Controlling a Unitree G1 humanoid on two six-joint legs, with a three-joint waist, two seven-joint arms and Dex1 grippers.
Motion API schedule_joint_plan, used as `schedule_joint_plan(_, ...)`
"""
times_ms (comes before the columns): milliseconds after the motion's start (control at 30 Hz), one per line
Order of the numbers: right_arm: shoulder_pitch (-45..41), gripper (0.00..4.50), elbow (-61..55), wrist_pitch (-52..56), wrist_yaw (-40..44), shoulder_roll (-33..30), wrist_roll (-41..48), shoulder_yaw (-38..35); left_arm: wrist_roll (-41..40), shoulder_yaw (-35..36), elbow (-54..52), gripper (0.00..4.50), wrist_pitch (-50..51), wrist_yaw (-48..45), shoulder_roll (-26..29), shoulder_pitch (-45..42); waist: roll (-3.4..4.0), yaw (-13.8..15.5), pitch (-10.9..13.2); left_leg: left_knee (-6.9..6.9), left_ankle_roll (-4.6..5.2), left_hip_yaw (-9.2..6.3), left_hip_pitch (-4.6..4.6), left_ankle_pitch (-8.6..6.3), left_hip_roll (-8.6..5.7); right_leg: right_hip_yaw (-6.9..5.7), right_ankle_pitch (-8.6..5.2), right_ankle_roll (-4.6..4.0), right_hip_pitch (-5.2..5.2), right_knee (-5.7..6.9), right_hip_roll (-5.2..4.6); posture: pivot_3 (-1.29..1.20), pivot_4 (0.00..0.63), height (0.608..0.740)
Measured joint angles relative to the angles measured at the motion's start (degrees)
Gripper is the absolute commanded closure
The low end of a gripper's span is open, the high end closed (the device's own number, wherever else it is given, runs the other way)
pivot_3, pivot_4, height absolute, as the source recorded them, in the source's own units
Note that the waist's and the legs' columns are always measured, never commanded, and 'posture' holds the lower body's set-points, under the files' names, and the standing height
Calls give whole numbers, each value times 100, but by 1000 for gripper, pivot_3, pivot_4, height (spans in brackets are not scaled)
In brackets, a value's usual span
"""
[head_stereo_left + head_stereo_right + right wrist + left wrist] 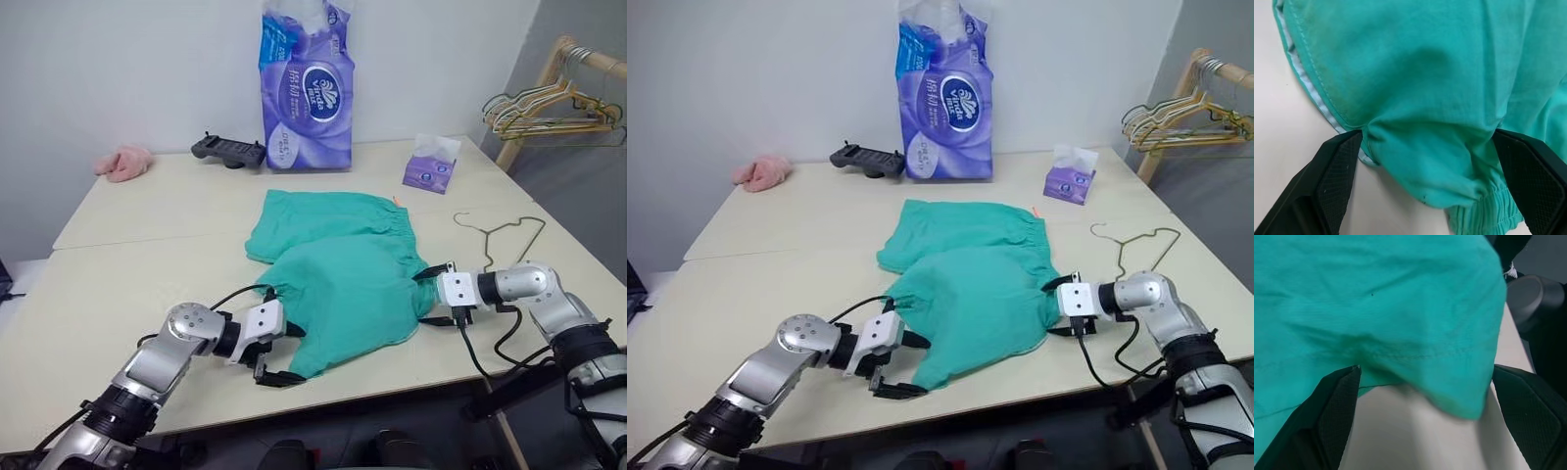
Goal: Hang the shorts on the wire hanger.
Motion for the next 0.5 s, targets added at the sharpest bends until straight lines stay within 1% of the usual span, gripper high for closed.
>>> schedule_joint_plan(167,-422,28,668,-397,-287,155,-333,123,278,-71,564,0,-414,171,-514,-294,-3,-11,-6,9,3,5,6,5,-1,5,2,-13,5,5,0,37,30,740)
schedule_joint_plan(200,-485,195,801,-413,-314,177,-343,126,318,-93,615,187,-430,183,-599,-339,-5,-15,-7,10,4,6,5,5,-1,5,4,-12,6,5,0,35,30,740)
schedule_joint_plan(267,-542,627,952,-426,-317,196,-341,125,350,-127,617,596,-434,167,-649,-360,-4,-25,-8,10,4,6,5,5,-1,6,8,-6,6,4,0,31,29,740)
schedule_joint_plan(300,-547,916,1013,-435,-310,204,-336,125,350,-136,616,855,-426,124,-652,-360,-4,-32,-8,9,4,5,4,5,-1,5,9,-3,5,4,0,30,30,740)
schedule_joint_plan(400,-549,1985,1142,-456,-304,209,-331,124,345,-133,615,1769,-412,60,-633,-374,-4,-59,-8,7,4,3,3,5,-1,4,11,-1,4,4,-1,26,30,740)
schedule_joint_plan(500,-546,2948,1183,-454,-300,209,-332,124,337,-102,649,2608,-416,-17,-555,-414,-3,-79,-7,7,4,2,3,4,-1,3,11,0,3,4,-1,25,31,740)
